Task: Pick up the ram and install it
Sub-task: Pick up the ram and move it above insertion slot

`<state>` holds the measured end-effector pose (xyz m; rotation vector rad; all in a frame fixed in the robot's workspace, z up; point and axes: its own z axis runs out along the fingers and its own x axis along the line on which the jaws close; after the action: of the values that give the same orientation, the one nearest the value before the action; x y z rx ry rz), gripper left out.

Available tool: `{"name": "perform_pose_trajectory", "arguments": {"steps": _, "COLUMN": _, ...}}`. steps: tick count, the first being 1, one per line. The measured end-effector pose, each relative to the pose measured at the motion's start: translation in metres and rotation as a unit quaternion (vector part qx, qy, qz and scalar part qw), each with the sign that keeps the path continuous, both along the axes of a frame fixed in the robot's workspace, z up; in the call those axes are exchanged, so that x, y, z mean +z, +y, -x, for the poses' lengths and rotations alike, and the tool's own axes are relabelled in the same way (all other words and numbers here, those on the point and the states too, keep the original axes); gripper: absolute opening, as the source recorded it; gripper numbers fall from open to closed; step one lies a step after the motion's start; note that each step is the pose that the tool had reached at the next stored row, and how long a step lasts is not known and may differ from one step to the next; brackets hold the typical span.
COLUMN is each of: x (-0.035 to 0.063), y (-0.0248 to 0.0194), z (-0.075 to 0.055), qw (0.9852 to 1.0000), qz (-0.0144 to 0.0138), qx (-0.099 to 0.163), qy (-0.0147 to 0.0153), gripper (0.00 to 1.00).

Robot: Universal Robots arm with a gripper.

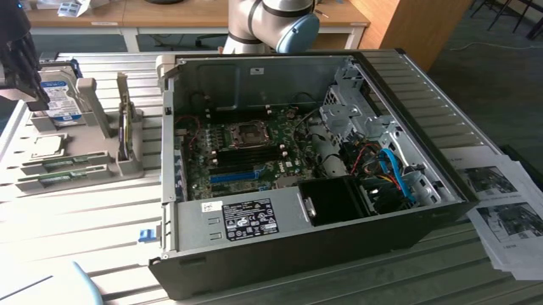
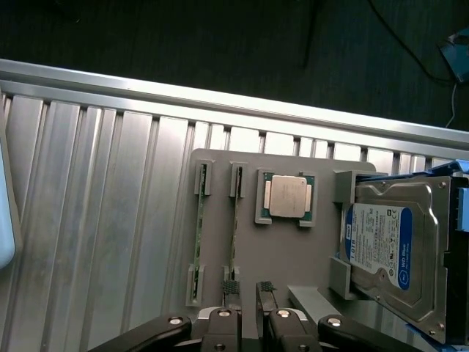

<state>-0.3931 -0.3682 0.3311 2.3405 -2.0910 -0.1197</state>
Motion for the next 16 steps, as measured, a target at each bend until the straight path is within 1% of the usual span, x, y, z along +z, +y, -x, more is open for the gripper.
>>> {"name": "perform_pose_trajectory", "arguments": {"steps": 1, "x": 0.0, "y": 0.0, "z": 0.0, "qw": 1.0, "qz": 0.0, "qx": 0.0, "qy": 0.0, "gripper": 0.22}}
{"name": "perform_pose_trajectory", "arguments": {"steps": 12, "x": 0.0, "y": 0.0, "z": 0.0, "qw": 1.0, "qz": 0.0, "qx": 0.0, "qy": 0.0, "gripper": 0.22}}
{"name": "perform_pose_trajectory", "arguments": {"steps": 16, "x": -0.0001, "y": 0.0, "z": 0.0, "qw": 1.0, "qz": 0.0, "qx": -0.006, "qy": 0.0, "gripper": 0.22}}
